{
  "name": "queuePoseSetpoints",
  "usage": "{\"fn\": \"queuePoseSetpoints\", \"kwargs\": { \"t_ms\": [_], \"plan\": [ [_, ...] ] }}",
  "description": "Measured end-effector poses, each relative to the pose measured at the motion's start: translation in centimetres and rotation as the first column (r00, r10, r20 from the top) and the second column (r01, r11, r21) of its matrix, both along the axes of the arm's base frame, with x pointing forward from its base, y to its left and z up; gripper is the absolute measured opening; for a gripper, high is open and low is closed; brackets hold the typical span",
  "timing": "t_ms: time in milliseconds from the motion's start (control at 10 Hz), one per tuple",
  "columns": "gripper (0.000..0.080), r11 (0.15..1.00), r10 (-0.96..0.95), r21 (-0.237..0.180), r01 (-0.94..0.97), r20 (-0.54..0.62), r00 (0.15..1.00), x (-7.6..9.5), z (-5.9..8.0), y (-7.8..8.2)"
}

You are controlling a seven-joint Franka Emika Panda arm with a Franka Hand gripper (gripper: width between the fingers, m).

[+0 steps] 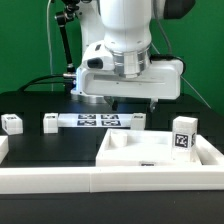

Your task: Assemble square table

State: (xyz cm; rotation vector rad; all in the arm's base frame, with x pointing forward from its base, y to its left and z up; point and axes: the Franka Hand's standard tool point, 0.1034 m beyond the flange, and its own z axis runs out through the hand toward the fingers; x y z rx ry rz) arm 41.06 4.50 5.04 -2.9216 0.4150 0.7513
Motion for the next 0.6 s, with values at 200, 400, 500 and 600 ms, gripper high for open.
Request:
{"fn": "queuePoseSetpoints", "kwargs": {
  "t_ms": [200,400,500,600],
  "plan": [
    [0.0649,0.997,0.048,0.061,-0.041,-0.111,0.993,0.38,-0.33,0.05],
    [0.0649,0.996,0.047,0.084,-0.029,-0.218,0.975,0.12,-0.4,-0.11],
    [0.0649,0.995,0.047,0.097,-0.021,-0.274,0.961,0.1,-0.64,-0.29],
    [0.0649,0.994,0.05,0.103,-0.019,-0.309,0.95,0.14,-0.91,-0.34]
  ]
}}
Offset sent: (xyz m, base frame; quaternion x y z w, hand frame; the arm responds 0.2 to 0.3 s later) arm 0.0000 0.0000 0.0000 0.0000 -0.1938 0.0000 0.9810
